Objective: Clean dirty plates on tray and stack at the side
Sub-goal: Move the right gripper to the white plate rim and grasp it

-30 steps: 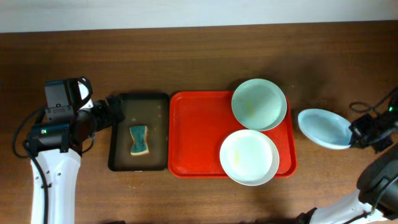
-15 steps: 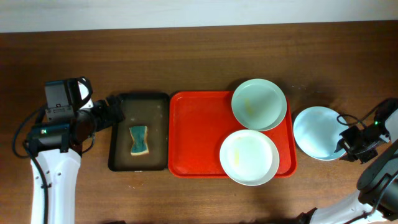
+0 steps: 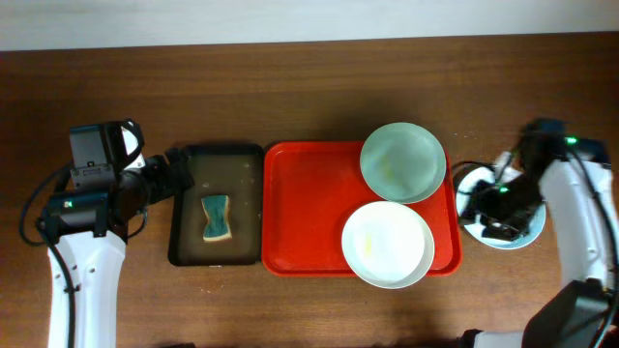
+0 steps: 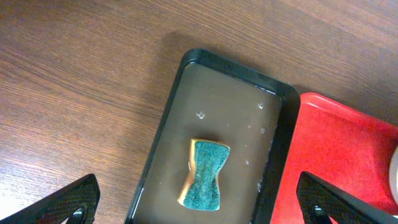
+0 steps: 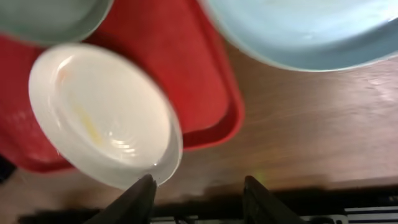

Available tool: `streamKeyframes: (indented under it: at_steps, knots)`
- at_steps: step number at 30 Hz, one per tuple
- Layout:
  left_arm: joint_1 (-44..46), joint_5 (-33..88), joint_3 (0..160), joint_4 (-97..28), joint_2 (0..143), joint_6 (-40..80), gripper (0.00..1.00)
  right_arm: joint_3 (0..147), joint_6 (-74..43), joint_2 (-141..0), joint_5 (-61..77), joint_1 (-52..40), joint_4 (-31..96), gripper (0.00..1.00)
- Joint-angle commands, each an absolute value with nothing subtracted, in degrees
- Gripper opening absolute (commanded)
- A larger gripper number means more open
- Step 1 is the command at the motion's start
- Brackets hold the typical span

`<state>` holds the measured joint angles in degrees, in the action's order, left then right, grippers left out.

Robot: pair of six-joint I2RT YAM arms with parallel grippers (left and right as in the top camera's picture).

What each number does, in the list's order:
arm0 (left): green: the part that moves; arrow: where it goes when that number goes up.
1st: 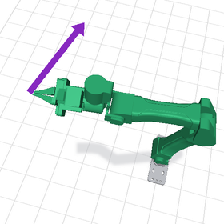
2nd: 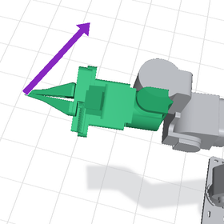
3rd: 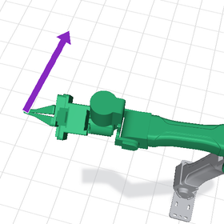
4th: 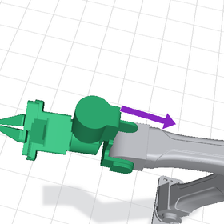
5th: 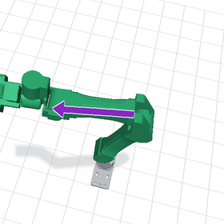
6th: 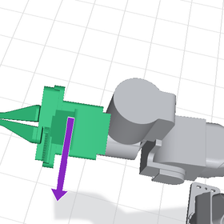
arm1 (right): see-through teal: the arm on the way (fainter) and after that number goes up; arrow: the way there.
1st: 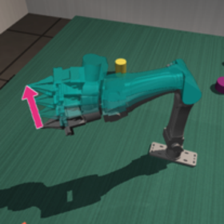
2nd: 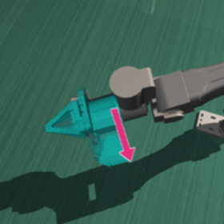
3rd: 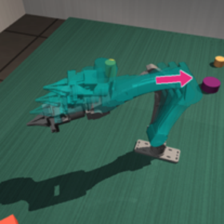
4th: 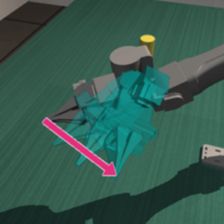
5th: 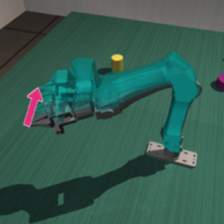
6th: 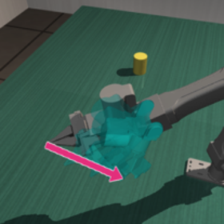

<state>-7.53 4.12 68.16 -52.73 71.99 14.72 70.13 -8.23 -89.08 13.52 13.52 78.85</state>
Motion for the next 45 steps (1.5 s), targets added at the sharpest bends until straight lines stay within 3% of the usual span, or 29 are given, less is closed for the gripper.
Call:
streamKeyframes:
  at_steps: [1,8,14,18,20,23,32,45]
  knots:
    - [-7.7,4.7,68.7,-52.6,71.4,14.8,0.99,66.2,-8.4,-88.8,13.9,5.7,77.2,0.69]
    - [-7.7,4.7,68.7,-52.6,71.4,14.8,0.99,54.0,-14.1,-88.8,13.3,-0.8,64.8,0.66]
    - [-7.7,4.7,68.7,-52.6,71.4,14.8,0.99,51.3,-14.0,-88.8,13.3,-0.8,62.1,0.30]
    - [-7.7,4.7,68.7,-52.6,71.4,14.8,0.99,50.0,-14.0,-88.8,13.3,-0.8,61.2,0.28]
    - [-7.7,4.7,68.7,-52.6,71.4,14.8,0.99,50.0,-14.1,-88.8,13.3,-0.8,61.1,0.14]
    - [-7.7,4.7,68.7,-52.6,71.4,14.8,0.99,49.9,-14.3,-88.8,13.3,-0.8,60.6,0.05]
    - [-7.7,4.7,68.7,-52.6,71.4,14.8,0.99,49.9,-15.5,-88.8,16.3,-3.3,58.8,0.04]
    - [-7.7,4.7,68.7,-52.6,71.4,14.8,0.99,49.9,-29.7,-88.8,17.4,-23.9,39.7,0.04]
